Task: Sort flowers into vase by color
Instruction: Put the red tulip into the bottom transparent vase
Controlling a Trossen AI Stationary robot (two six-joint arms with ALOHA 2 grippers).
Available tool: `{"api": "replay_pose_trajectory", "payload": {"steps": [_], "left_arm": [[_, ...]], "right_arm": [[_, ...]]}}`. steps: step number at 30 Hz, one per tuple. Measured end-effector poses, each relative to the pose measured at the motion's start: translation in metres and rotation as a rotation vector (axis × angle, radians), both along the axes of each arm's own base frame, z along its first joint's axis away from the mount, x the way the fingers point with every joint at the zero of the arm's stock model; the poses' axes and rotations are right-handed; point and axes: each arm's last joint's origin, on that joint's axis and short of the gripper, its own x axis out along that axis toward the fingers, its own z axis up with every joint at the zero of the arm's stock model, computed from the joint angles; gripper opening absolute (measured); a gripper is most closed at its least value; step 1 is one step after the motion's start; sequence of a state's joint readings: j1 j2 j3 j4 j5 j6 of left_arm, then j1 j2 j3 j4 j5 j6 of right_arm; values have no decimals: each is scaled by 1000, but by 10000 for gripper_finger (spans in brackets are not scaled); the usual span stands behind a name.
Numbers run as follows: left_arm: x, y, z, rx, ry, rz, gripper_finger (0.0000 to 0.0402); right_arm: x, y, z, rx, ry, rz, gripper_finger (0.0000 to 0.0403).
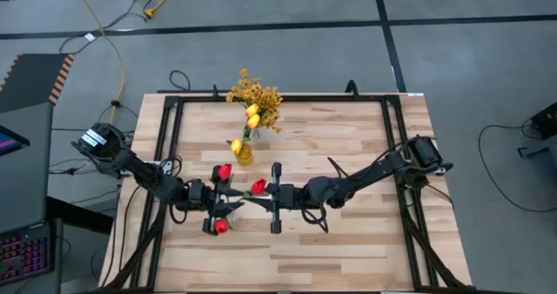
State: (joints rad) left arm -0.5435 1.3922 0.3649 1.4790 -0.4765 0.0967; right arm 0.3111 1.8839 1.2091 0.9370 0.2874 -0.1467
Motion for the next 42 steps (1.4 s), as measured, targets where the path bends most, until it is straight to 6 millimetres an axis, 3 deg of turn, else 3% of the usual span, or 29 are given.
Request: {"api": "replay_pose_trajectory", "payload": {"steps": [6,20,42], "left_arm": [[-7,-3,7,33,2,-11,145],[-25,1,29,58,-30,-21,146],[-27,2,31,63,-24,-22,146]], "right_arm": [[1,0,-2,8,20,4,35],[6,-11,-10,76,98,41,39],[8,-16,-15,93,143,37,44]]}}
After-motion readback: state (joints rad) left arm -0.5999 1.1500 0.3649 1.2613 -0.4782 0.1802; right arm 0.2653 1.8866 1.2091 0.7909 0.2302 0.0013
